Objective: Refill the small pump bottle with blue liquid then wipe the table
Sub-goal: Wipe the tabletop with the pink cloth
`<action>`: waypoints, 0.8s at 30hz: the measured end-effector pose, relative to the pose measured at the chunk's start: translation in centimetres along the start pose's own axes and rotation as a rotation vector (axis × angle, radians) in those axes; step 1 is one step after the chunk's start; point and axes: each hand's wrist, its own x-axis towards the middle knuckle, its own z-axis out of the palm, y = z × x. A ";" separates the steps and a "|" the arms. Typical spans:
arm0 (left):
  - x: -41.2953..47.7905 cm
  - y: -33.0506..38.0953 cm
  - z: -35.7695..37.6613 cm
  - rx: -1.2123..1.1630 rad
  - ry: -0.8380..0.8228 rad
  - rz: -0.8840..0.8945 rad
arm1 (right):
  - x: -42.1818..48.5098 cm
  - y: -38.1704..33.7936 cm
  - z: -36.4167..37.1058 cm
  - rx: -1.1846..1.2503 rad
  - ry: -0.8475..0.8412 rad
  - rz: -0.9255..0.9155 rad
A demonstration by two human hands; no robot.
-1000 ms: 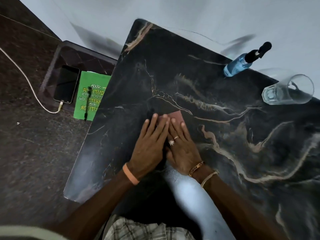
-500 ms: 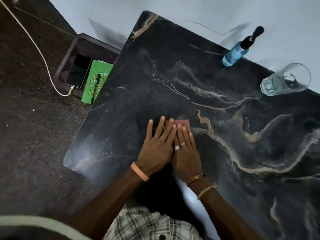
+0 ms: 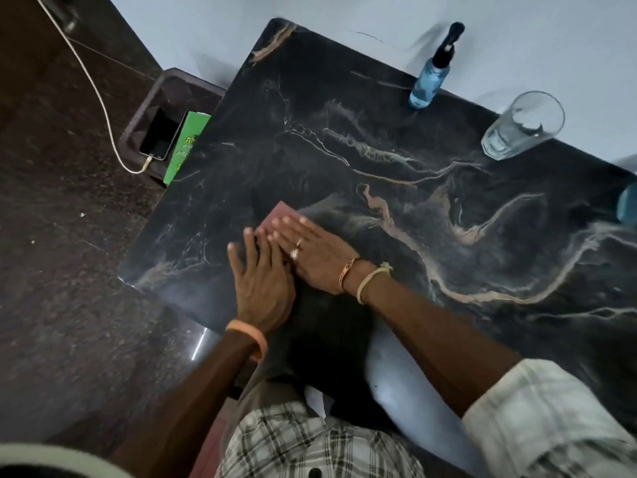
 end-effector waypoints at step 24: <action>5.6 -7.3 -1.3 -0.183 0.070 -0.047 | 7.8 -4.6 0.1 0.161 0.108 0.233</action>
